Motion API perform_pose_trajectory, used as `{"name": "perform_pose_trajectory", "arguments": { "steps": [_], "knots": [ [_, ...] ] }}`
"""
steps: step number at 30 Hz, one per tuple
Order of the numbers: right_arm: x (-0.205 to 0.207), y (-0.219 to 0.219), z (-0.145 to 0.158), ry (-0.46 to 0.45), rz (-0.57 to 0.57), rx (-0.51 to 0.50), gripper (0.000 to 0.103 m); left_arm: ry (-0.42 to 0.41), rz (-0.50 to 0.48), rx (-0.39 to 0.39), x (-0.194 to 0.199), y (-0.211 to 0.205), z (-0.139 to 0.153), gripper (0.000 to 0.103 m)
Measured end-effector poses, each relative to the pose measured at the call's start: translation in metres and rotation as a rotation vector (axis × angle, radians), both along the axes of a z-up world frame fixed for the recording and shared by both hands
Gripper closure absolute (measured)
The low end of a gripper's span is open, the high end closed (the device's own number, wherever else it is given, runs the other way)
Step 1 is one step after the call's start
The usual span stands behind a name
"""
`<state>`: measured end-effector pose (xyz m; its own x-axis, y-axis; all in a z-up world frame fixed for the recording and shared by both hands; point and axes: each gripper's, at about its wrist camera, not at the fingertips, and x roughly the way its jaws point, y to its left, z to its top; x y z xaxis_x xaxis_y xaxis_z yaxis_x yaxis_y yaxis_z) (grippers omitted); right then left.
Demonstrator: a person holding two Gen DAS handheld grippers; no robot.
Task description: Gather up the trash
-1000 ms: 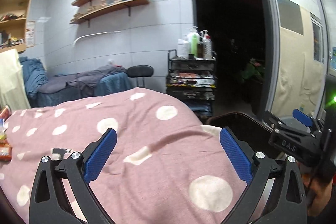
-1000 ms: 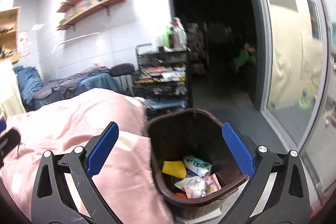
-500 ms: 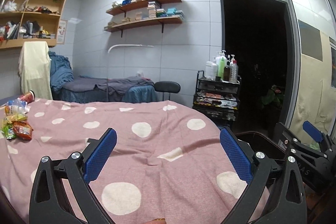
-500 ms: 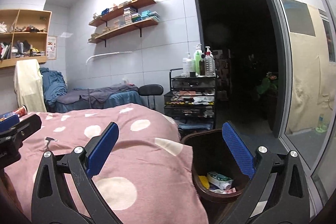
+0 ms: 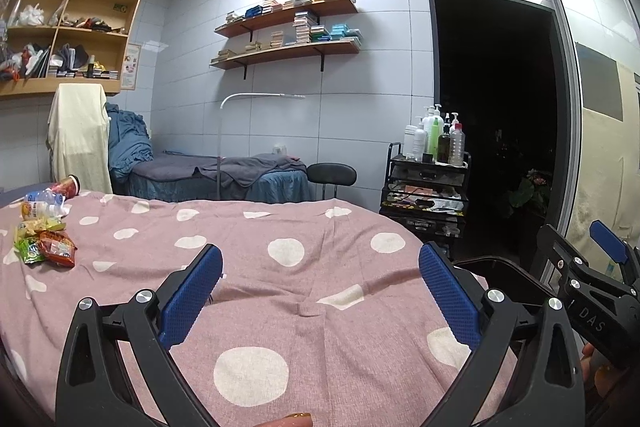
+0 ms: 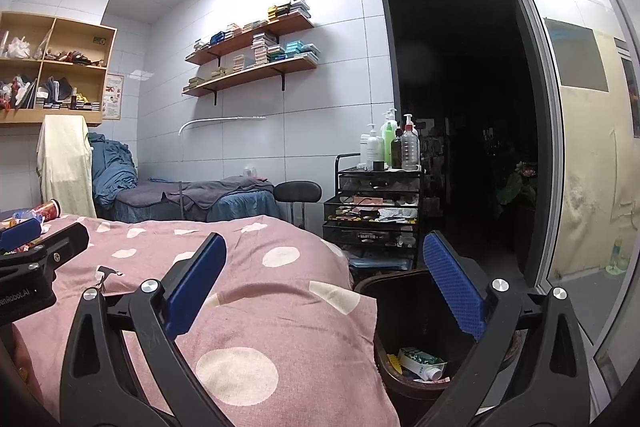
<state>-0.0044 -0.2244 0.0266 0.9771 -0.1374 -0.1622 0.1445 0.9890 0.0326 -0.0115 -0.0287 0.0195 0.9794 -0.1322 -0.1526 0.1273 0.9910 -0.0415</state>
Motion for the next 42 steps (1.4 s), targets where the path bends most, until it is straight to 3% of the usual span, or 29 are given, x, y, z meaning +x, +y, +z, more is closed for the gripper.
{"name": "perform_pose_trajectory", "arguments": {
  "steps": [42],
  "knots": [
    [0.0002,-0.0052,0.0005,0.009,0.0,0.015,0.005,-0.021,0.028,0.004,-0.0054,0.0011,0.0013,0.005]
  ]
}}
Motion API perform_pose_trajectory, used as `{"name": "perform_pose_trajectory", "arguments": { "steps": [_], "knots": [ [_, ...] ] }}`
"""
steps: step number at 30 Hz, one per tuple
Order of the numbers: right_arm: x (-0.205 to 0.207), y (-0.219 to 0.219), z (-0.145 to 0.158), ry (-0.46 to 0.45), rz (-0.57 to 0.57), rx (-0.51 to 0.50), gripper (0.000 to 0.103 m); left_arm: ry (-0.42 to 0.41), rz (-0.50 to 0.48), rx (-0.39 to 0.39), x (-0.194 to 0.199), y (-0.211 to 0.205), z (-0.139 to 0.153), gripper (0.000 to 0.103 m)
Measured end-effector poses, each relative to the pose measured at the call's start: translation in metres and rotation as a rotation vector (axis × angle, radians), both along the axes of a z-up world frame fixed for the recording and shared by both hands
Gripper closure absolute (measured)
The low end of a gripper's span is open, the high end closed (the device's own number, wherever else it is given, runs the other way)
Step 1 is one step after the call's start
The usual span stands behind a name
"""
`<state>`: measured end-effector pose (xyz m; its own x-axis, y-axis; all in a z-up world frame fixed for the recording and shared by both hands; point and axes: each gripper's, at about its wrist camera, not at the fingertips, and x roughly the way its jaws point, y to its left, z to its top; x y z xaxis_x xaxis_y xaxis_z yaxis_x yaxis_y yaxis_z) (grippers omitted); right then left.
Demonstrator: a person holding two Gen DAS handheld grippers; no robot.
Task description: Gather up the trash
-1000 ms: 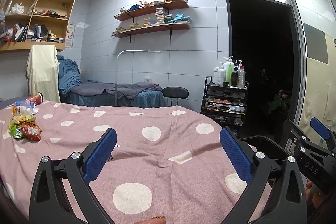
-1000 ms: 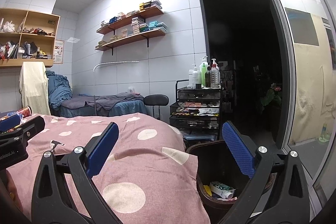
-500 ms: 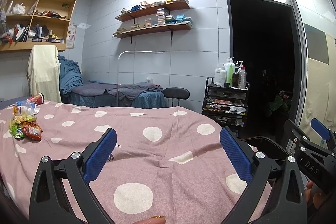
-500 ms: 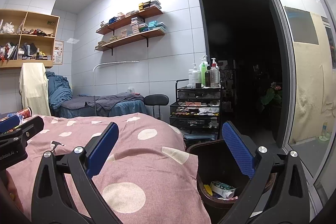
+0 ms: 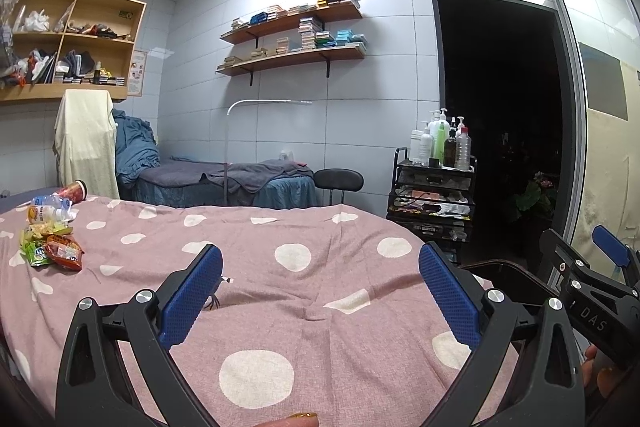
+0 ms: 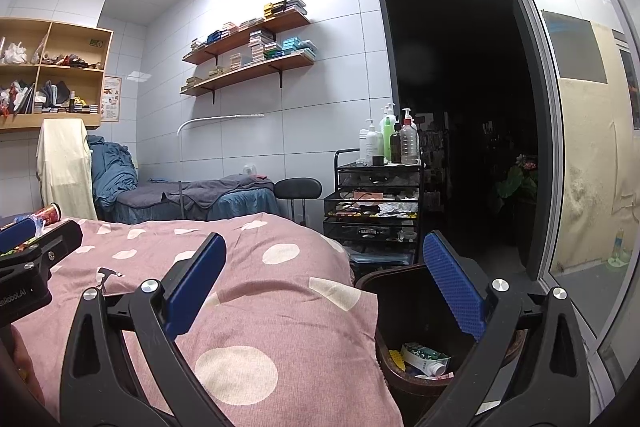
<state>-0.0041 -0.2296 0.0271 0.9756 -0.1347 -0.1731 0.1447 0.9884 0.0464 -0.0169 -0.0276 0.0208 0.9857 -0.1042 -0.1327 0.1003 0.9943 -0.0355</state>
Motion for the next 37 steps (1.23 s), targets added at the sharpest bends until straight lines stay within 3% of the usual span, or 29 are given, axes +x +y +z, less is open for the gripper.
{"name": "perform_pose_trajectory", "arguments": {
  "steps": [37],
  "knots": [
    [0.0019,0.0018,-0.0036,0.019,-0.002,0.007,0.005,0.025,0.007,-0.001,0.0044,-0.0005,-0.0017,0.005]
  ]
}}
